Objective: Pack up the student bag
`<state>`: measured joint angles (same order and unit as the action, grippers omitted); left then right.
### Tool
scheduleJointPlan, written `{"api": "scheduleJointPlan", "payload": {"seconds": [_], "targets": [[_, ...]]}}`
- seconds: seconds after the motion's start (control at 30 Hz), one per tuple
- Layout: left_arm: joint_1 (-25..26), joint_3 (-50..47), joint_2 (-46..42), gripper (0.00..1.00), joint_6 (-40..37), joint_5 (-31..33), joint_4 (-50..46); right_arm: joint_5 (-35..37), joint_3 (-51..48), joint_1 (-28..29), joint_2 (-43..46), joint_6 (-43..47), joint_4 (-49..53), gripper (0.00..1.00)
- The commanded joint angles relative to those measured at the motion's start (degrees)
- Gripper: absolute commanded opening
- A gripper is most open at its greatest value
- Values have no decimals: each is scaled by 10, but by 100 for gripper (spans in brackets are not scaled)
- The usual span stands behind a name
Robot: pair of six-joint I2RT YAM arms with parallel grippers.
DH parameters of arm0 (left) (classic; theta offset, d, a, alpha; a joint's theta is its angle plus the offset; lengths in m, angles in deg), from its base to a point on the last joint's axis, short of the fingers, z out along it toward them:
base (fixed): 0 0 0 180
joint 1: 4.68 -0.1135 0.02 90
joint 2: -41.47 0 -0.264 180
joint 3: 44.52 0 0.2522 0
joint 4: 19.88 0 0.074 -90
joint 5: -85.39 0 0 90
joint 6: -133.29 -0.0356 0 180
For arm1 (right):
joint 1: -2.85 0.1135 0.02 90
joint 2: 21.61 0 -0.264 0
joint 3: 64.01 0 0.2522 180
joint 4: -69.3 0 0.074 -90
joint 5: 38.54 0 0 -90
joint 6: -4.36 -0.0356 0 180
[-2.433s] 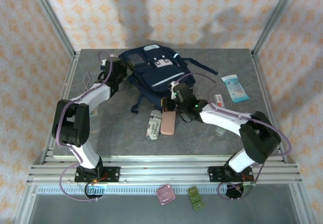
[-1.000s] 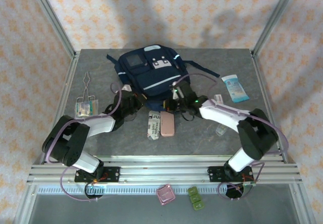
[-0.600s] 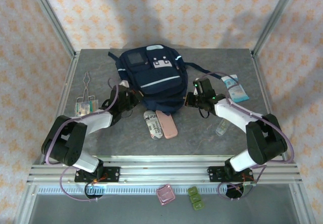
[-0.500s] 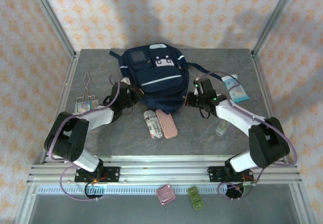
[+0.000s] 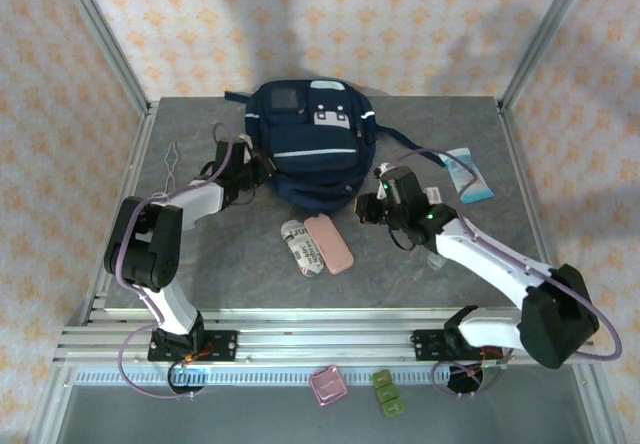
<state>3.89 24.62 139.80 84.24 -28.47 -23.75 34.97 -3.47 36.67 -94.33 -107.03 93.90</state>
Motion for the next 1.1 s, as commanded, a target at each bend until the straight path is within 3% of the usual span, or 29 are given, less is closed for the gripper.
{"api": "scheduleJointPlan", "payload": {"seconds": [0.0,0.13,0.2,0.3,0.6,0.77,1.07], "targets": [[-49,0,-34,0,-24,17,29,20,22,-1,-38,10,-38,17],[-109,-24,-77,3,-28,59,14,-21,46,1,-100,11,-69,19],[-122,-23,-92,42,-25,76,6,-37,52,3,-126,7,-87,23],[-109,-18,-109,58,-19,61,-29,-50,54,5,-150,2,-106,28],[33,-153,-197,65,134,63,-1,-51,40,5,-148,3,-131,39],[99,-169,-225,65,206,118,-21,-51,31,5,-141,4,-138,41],[110,-126,-120,68,236,132,-17,-68,31,11,-148,-9,-151,42]]}}
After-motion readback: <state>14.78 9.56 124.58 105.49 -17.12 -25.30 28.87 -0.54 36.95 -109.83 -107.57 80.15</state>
